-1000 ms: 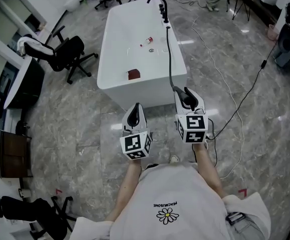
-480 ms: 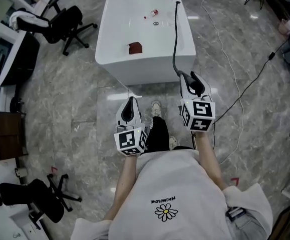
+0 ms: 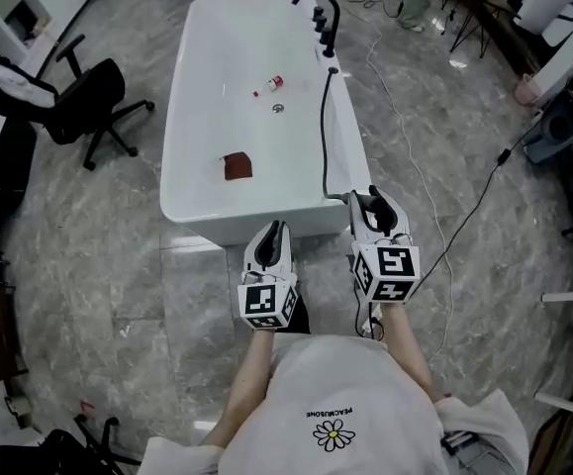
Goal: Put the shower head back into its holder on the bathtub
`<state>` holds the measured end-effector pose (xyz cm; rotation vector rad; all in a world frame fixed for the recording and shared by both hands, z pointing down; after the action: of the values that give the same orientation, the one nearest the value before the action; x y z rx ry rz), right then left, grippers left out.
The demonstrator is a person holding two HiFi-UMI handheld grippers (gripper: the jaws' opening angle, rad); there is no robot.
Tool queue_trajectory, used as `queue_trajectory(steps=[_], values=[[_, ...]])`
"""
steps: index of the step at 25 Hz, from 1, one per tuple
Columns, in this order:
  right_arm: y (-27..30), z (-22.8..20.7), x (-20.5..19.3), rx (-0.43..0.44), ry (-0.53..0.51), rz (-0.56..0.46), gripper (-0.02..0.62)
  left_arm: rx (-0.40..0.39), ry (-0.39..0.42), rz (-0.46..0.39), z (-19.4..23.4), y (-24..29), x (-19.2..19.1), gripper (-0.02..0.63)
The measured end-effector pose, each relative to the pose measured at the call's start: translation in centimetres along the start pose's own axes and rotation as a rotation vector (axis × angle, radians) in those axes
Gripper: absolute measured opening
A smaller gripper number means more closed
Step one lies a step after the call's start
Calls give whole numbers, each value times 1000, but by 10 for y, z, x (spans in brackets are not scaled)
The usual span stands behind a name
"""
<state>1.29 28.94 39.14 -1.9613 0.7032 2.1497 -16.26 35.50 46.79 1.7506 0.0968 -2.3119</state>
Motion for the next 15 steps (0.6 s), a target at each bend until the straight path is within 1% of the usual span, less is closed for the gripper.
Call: queue_trajectory(steps=[3, 5, 8, 11, 15], values=[[57, -1, 44, 9, 3, -23, 138, -49, 8, 8, 31, 64, 21, 43], [87, -1, 77, 7, -3, -56, 138, -95, 7, 38, 47, 105, 28, 49], [122, -9, 118, -11, -10, -109, 138, -189, 20, 100, 55, 165, 31, 95], [152, -22, 137, -28, -1, -135, 138, -249, 63, 162, 55, 215, 27, 97], [179, -49, 141, -33, 53, -126, 138, -287, 79, 228, 47, 260, 14, 97]])
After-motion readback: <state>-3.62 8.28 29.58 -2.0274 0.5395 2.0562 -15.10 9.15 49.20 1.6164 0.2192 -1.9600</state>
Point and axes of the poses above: the fingertips, and each gripper's own axes: y forward along the fingers, z to its left, x out of its top, the point moved 5 cm from there along -y, backward along the fingers, and after that the axes turned 4 degrees about -y, right-handed, at the moved point
